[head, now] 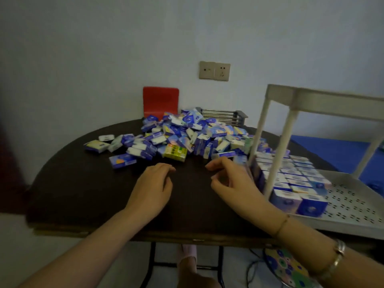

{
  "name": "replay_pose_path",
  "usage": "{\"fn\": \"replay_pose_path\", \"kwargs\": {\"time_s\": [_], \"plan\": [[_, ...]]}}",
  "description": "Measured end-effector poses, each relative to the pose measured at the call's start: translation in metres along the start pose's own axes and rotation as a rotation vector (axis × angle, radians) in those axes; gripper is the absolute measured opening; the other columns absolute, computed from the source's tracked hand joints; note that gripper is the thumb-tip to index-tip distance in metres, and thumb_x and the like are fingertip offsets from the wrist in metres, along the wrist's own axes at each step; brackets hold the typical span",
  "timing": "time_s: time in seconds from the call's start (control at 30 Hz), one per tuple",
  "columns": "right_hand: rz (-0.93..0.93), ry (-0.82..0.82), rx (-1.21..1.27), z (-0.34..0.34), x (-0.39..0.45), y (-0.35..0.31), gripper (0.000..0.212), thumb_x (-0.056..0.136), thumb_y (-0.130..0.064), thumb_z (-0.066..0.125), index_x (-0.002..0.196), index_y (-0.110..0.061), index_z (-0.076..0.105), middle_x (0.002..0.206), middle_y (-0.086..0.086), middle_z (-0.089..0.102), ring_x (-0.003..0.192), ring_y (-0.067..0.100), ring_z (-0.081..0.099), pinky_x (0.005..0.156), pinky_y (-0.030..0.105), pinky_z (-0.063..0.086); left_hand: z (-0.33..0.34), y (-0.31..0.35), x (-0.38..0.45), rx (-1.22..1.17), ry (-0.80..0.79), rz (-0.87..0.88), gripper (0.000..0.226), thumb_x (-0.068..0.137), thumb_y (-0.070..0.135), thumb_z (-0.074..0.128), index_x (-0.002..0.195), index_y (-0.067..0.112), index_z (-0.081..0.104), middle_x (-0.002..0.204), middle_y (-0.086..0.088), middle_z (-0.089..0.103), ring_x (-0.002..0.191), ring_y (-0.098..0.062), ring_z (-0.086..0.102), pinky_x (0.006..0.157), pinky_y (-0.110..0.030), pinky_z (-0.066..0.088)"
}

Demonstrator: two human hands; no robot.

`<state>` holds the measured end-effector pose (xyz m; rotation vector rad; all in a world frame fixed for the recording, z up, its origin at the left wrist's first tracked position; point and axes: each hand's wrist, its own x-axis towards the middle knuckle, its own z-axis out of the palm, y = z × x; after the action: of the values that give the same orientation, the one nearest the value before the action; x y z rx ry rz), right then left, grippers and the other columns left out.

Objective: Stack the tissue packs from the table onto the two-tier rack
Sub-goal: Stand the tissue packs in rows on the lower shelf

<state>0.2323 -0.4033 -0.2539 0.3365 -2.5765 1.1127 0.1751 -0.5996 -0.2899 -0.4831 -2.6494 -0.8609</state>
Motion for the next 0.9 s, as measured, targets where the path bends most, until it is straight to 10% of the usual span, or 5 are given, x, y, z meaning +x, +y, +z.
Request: {"fn": "replay_pose_path", "kwargs": {"time_s": [0.63, 0.9], "plan": [[-0.241, 0.015, -0.210, 0.184, 0.187, 0.022, 0.068, 0.081, -0.038, 0.067, 0.140, -0.031, 0.035, 0.127, 0.003, 0.044, 0.118, 0.021, 0.039, 0.100, 0.034, 0.036, 0.011, -0.110, 0.057, 0.030, 0.131, -0.501, 0.075, 0.095, 0.027, 0.049, 0.151, 0.028, -0.001, 0.161, 0.002, -0.001, 0.147, -0.022, -0.002, 0.120, -0.041, 0.011], [-0.206, 0.102, -0.139, 0.183, 0.184, 0.017, 0.049, 0.085, -0.030, 0.062, 0.130, -0.019, 0.047, 0.116, 0.002, 0.045, 0.106, 0.013, 0.045, 0.092, 0.025, 0.040, 0.017, -0.113, 0.060, 0.305, 0.148, -0.498, 0.069, 0.093, 0.036, 0.051, 0.150, 0.021, 0.017, 0.146, -0.005, 0.020, 0.134, -0.029, 0.024, 0.115, -0.045, 0.024]]}}
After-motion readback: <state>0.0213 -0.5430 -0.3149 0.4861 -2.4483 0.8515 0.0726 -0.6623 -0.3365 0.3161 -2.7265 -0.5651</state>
